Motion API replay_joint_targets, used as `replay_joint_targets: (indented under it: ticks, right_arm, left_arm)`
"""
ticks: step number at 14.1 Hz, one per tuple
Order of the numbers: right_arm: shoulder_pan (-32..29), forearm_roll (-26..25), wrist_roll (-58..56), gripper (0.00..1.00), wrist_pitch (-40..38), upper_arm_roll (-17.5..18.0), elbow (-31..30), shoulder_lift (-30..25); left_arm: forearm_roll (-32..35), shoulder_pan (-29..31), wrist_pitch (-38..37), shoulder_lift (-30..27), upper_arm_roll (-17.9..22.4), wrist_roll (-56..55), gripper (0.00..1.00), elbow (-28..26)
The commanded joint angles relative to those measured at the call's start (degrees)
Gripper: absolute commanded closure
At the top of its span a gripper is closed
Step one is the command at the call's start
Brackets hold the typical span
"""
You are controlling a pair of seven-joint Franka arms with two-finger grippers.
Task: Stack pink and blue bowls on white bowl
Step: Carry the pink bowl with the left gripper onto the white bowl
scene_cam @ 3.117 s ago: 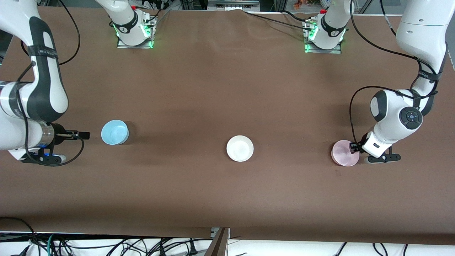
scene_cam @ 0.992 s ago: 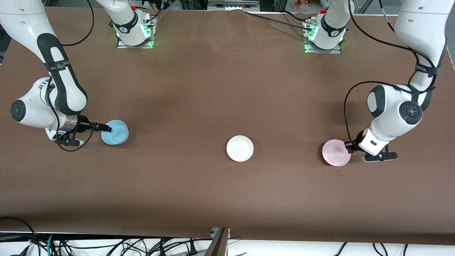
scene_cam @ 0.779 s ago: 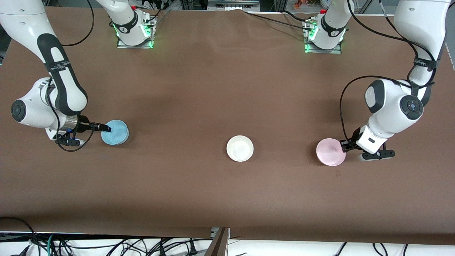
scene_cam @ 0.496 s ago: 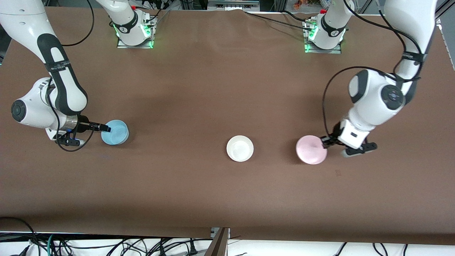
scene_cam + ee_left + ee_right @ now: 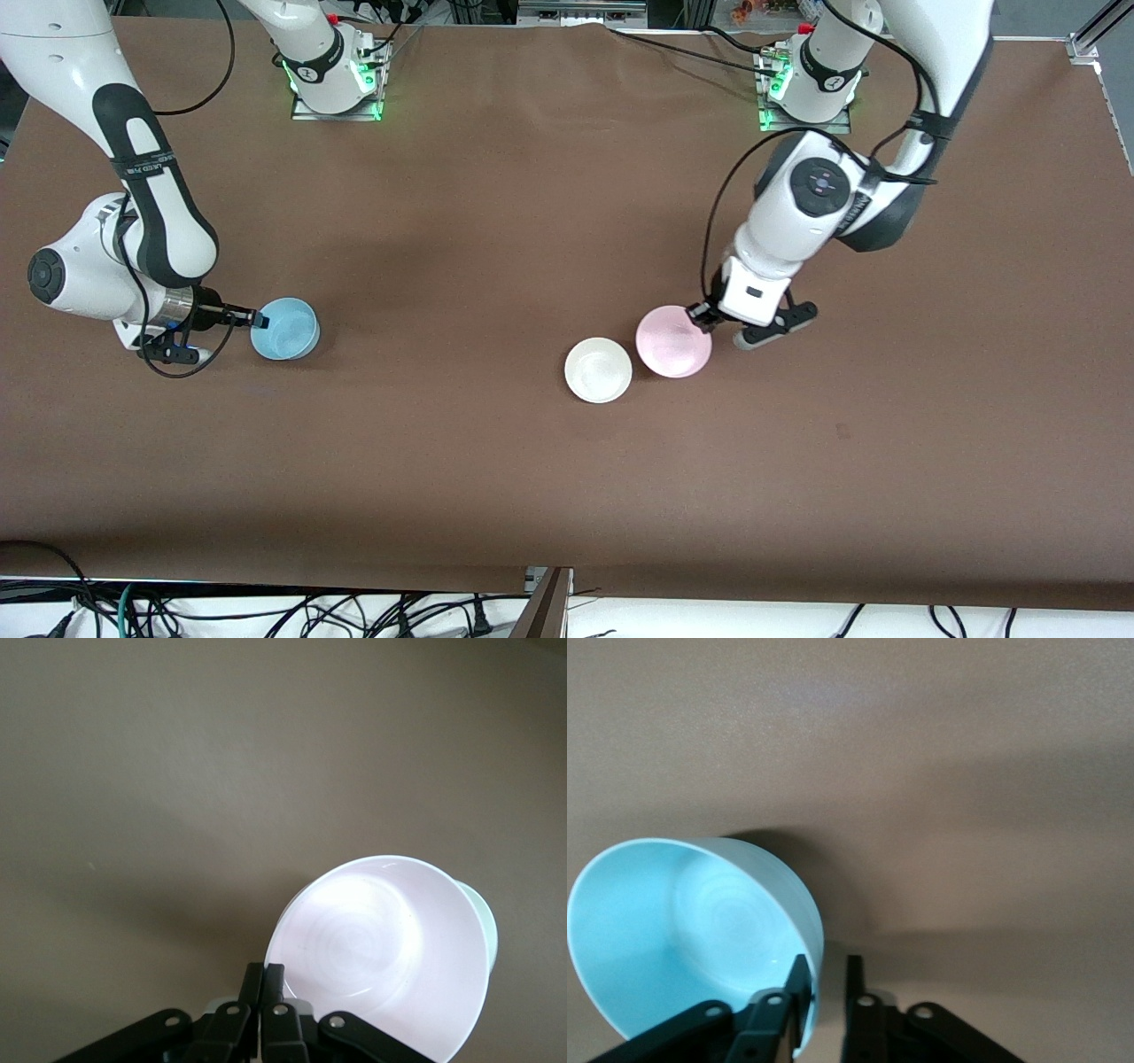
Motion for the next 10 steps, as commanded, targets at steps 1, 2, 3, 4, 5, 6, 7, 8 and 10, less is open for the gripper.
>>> replay_joint_targets:
  ticks: [1, 2, 3, 4, 5, 6, 7, 8, 10]
  right_arm:
    - [-0.53, 1.48, -1.69, 0.92, 0.46, 0.4, -0.79, -0.45]
    - [-0.53, 1.48, -1.61, 0.95, 0.46, 0.4, -0.79, -0.45]
    - [-0.53, 1.48, -1.61, 0.99, 0.46, 0.4, -0.61, -0.54]
    - [-0.53, 1.48, -1.61, 1.0, 0.37, 0.4, -0.26, -0.63]
    - [-0.53, 1.48, -1.61, 1.0, 0.19, 0.4, 0.09, -0.72]
    - [-0.53, 1.48, -1.69, 1.0, 0.11, 0.4, 0.44, -0.8]
    - [-0.53, 1.48, -1.61, 1.0, -0.16, 0.48, 0.79, -0.98]
    - [-0.53, 1.48, -1.61, 1.0, -1.46, 0.57, 1.58, -1.15]
    - [-0.45, 1.48, -1.43, 1.0, -6.2, 0.57, 4.56, -1.16]
  left_arm:
    - [1.59, -3.02, -0.27, 3.2, 0.51, -6.7, 1.0, 4.28]
    - [1.67, -3.64, -0.27, 4.43, 0.6, -8.2, 1.0, 5.6]
    - [1.67, -4.86, -0.27, 5.31, 0.77, -9.6, 1.0, 6.57]
    - [2.63, -6.01, -0.18, 6.28, 1.03, -11.18, 1.0, 7.1]
    - [5.08, -6.71, -0.18, 7.42, 1.04, -13.9, 1.0, 8.06]
    - [8.58, -7.33, -0.18, 9.17, 1.04, -17.49, 1.0, 9.47]
    - [12.45, -8.2, -0.18, 10.93, 1.04, -21.62, 1.0, 11.22]
    - [15.62, -8.82, -0.18, 12.51, 0.95, -24.88, 1.0, 12.63]
    - [18.54, -9.53, -0.18, 13.76, 0.95, -28.94, 1.0, 13.96]
